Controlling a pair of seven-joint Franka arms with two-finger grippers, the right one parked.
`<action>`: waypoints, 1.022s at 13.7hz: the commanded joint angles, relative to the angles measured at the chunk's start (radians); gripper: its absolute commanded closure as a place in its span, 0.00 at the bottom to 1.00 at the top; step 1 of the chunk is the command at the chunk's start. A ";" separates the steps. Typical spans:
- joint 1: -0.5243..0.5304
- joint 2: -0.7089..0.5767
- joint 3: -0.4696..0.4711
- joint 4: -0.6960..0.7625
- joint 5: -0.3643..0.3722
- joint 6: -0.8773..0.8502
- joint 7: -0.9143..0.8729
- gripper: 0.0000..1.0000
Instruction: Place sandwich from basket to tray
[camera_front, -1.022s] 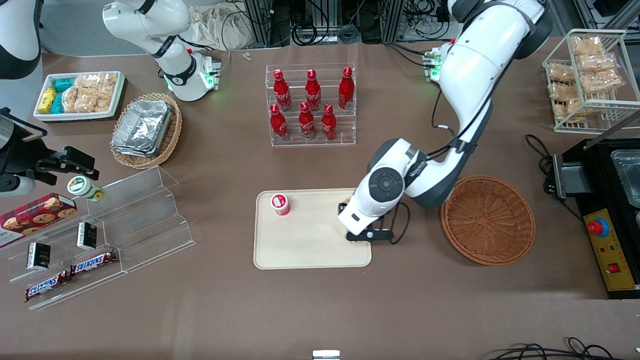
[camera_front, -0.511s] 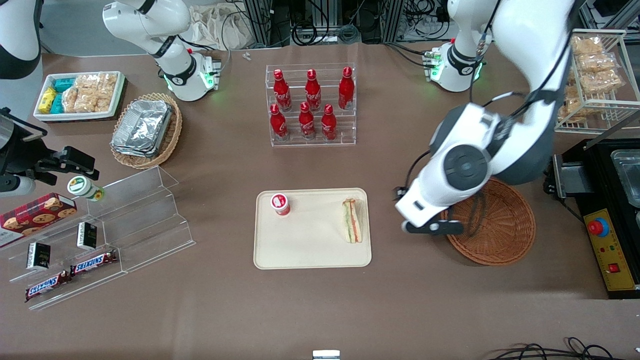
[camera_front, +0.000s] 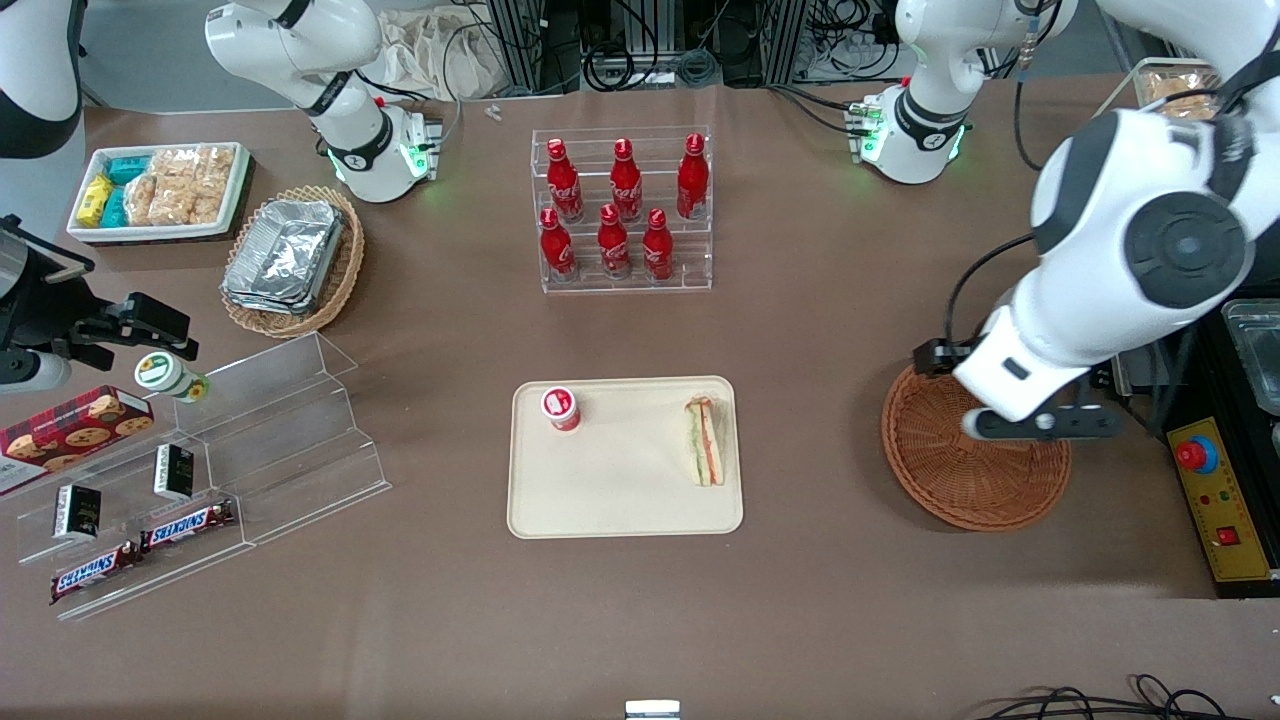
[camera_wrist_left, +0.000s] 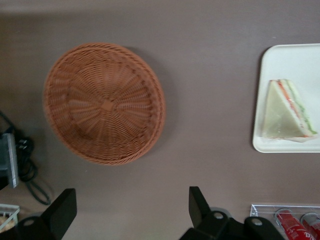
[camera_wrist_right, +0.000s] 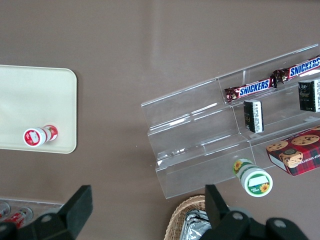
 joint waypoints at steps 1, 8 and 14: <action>0.053 -0.028 -0.006 -0.016 0.011 -0.013 0.010 0.01; 0.116 -0.051 -0.004 -0.020 0.009 -0.045 0.016 0.01; 0.156 -0.058 0.000 -0.018 0.009 -0.048 0.036 0.01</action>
